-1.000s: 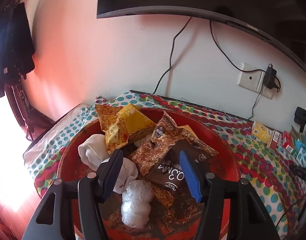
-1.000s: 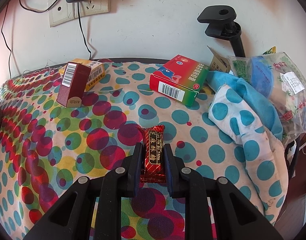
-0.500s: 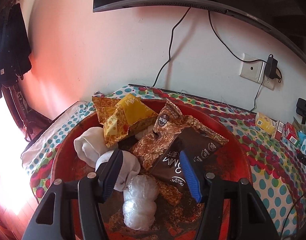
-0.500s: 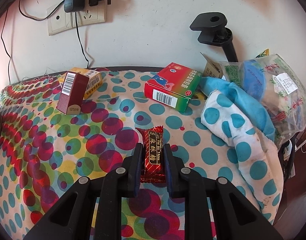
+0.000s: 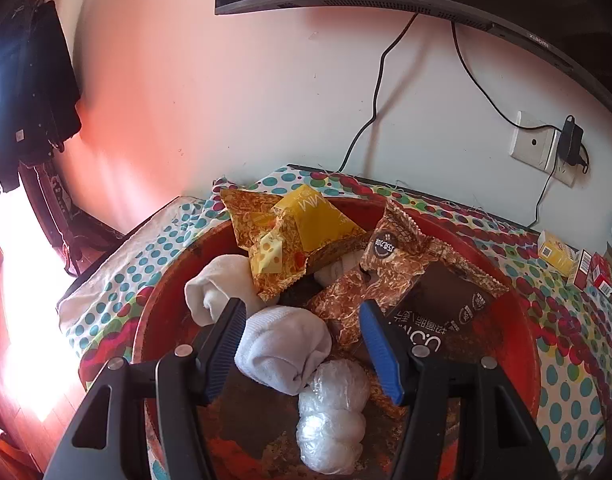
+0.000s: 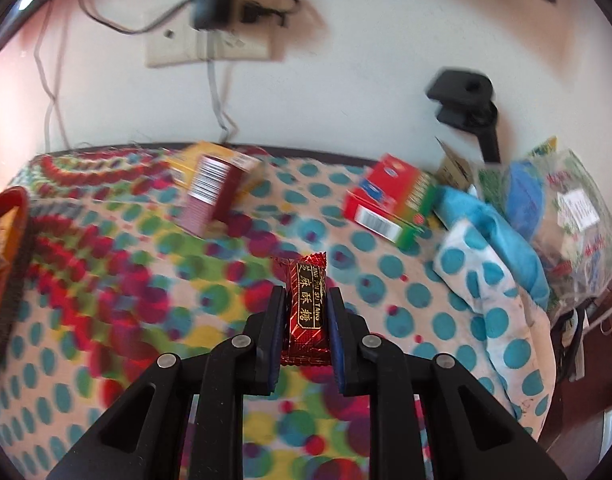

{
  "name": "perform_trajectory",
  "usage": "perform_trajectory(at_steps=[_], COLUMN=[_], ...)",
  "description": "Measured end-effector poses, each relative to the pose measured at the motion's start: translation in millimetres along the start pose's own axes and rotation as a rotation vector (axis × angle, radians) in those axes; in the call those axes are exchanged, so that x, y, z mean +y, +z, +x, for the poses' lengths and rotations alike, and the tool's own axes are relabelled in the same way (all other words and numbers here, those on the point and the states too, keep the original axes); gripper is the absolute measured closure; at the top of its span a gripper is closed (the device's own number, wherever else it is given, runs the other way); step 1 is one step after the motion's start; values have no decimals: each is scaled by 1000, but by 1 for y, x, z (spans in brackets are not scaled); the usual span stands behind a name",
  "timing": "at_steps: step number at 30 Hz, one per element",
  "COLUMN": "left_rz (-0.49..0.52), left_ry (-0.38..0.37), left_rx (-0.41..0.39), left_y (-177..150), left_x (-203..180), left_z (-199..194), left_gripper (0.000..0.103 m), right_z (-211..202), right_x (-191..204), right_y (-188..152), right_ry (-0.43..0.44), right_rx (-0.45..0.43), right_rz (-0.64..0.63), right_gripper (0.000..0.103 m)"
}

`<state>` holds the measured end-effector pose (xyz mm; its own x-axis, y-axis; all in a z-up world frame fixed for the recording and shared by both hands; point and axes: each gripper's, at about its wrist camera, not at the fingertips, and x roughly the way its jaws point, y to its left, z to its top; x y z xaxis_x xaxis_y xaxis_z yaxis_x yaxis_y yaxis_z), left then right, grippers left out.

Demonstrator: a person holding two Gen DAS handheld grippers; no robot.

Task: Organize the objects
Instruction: 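Lower the white sock into the tray and open the left tool, then carry the red candy bar with the right tool over the red tray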

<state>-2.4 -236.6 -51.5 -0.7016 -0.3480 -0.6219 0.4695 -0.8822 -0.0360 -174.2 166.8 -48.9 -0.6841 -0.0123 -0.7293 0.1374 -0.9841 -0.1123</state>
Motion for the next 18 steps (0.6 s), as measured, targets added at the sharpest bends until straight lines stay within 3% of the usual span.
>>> perform_trajectory(at_steps=[8, 10, 14, 16, 18], left_rz=[-59, -80, -94, -100, -112], left_ry=[2, 5, 1, 4, -1], left_rx=[12, 14, 24, 21, 21], left_y=[3, 4, 3, 3, 3], left_x=[17, 21, 26, 26, 28], left_z=[4, 4, 5, 5, 6], left_gripper=[42, 42, 42, 42, 42], right_z=[-45, -63, -70, -56, -39], right_x=[82, 119, 138, 127, 110], right_y=[14, 15, 16, 13, 5], right_ry=[172, 243, 242, 176, 184], right_rx=[-74, -86, -90, -41, 34], right_rz=[-80, -139, -178, -154, -114], right_gripper=[83, 83, 86, 82, 75])
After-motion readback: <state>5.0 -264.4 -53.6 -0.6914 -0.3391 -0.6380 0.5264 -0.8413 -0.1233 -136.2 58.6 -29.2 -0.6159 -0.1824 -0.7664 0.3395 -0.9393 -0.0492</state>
